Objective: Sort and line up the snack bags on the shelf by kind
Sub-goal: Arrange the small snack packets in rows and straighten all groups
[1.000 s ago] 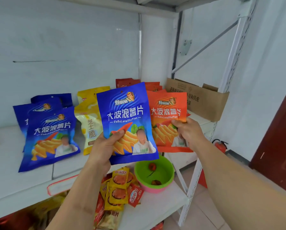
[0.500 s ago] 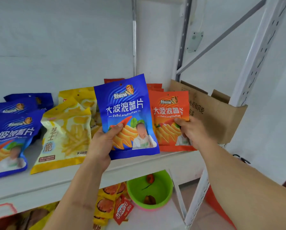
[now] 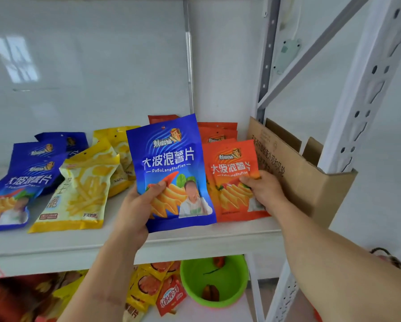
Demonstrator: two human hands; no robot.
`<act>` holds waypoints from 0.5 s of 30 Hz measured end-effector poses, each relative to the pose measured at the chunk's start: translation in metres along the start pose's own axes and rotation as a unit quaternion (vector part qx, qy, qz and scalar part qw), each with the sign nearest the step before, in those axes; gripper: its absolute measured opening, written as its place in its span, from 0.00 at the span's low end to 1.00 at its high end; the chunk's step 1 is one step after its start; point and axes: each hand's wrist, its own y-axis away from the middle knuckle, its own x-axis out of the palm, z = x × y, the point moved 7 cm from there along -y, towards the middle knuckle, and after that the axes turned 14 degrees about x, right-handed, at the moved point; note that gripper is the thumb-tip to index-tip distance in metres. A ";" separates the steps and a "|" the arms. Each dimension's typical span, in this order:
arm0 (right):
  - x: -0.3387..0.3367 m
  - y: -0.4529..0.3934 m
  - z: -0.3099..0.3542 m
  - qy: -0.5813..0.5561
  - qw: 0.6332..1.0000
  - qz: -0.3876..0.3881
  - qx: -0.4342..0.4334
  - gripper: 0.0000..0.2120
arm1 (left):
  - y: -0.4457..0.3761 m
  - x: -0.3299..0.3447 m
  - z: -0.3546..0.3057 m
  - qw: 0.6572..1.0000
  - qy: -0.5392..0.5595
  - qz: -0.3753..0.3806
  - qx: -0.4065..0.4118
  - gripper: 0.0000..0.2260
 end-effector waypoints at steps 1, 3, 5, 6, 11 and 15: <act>0.001 -0.004 -0.001 0.003 1.000 -0.007 -0.005 0.04 | 0.000 0.001 0.001 1.000 -0.003 -0.003 0.002 0.07; 0.002 -0.009 -0.002 0.013 0.999 -0.027 -0.014 0.04 | 0.001 0.000 0.003 1.000 -0.011 -0.011 0.003 0.07; 0.002 -0.012 -0.003 0.032 0.997 -0.059 -0.026 0.06 | 0.001 -0.001 0.006 1.000 -0.018 -0.020 0.002 0.08; 0.002 -0.011 -0.002 0.050 0.995 -0.080 -0.033 0.07 | 0.002 -0.001 0.007 0.999 -0.022 -0.025 0.002 0.09; -0.001 0.001 0.002 0.130 0.977 -0.162 -0.053 0.15 | 0.002 -0.007 0.012 0.998 -0.044 -0.048 0.010 0.08; -0.003 0.009 0.005 0.182 0.954 -0.220 -0.087 0.27 | 0.001 -0.011 0.012 0.998 -0.044 -0.048 0.012 0.08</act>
